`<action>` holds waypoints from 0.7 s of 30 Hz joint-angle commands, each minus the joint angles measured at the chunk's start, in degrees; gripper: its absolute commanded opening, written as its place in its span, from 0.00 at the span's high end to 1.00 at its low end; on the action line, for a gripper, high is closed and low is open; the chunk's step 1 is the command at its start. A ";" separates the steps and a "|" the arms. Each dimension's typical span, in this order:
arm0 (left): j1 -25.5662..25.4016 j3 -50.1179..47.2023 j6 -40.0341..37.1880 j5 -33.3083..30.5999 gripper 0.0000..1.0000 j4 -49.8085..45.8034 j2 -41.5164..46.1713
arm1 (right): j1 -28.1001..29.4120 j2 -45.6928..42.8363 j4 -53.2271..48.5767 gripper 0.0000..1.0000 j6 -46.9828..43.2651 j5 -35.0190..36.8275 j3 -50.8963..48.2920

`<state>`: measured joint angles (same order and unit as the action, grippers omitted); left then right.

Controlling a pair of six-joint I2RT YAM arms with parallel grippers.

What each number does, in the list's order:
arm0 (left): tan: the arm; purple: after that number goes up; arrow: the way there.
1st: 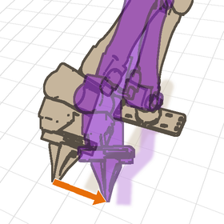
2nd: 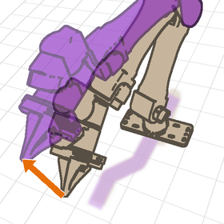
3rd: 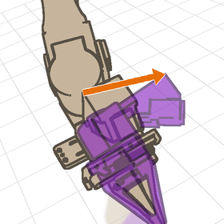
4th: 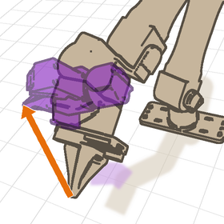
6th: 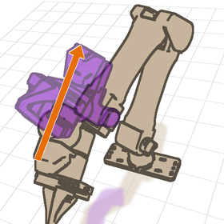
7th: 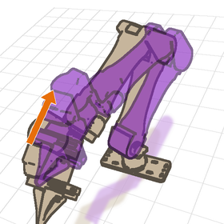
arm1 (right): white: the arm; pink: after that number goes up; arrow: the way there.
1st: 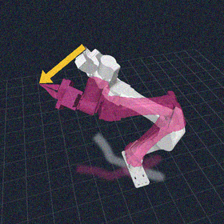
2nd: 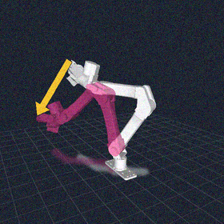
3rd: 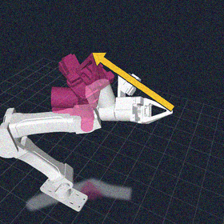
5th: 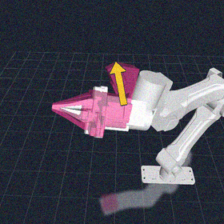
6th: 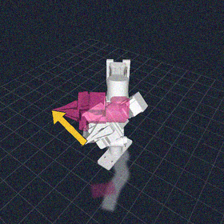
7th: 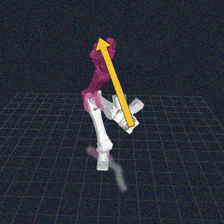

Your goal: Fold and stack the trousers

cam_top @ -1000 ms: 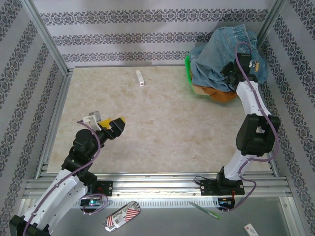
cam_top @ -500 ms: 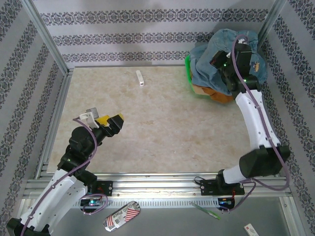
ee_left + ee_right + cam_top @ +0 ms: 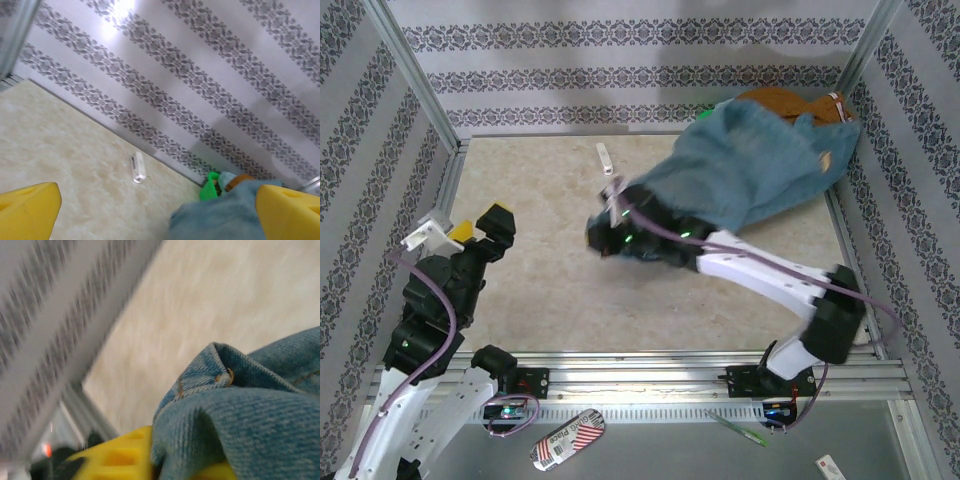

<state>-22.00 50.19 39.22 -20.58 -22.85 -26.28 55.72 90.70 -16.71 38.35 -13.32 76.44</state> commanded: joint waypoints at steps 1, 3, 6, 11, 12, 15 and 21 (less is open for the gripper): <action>0.46 1.48 -1.10 -3.01 0.00 -6.86 -0.41 | 3.75 -1.92 2.76 0.56 1.85 -8.76 -1.75; 0.47 1.91 -2.61 -0.32 0.01 -7.27 -2.00 | 2.99 -6.14 0.80 0.44 0.69 -5.58 -3.23; 0.45 3.68 -5.70 5.84 0.02 -9.71 -8.04 | -0.72 -14.08 -2.31 0.34 -0.14 -2.95 -5.43; -3.52 3.80 -8.95 16.02 0.11 -10.12 -19.71 | -12.44 -29.35 -11.73 0.28 -2.40 11.19 -11.84; -6.64 3.69 -10.37 15.20 0.12 -9.70 -21.64 | -15.60 -31.72 -13.32 0.27 -2.32 13.09 -13.47; -21.30 4.75 -16.75 6.86 0.12 -9.38 -29.80 | -27.63 -37.58 -16.56 0.26 -1.05 12.92 -19.37; -40.70 9.31 -27.60 0.54 0.09 -4.47 -50.72 | -50.84 -41.84 -12.38 0.26 2.19 -2.41 -32.11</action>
<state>-57.65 57.01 20.67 -15.18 -29.45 -71.64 10.63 49.34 -28.01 38.72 -8.69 48.10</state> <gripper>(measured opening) 0.904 0.740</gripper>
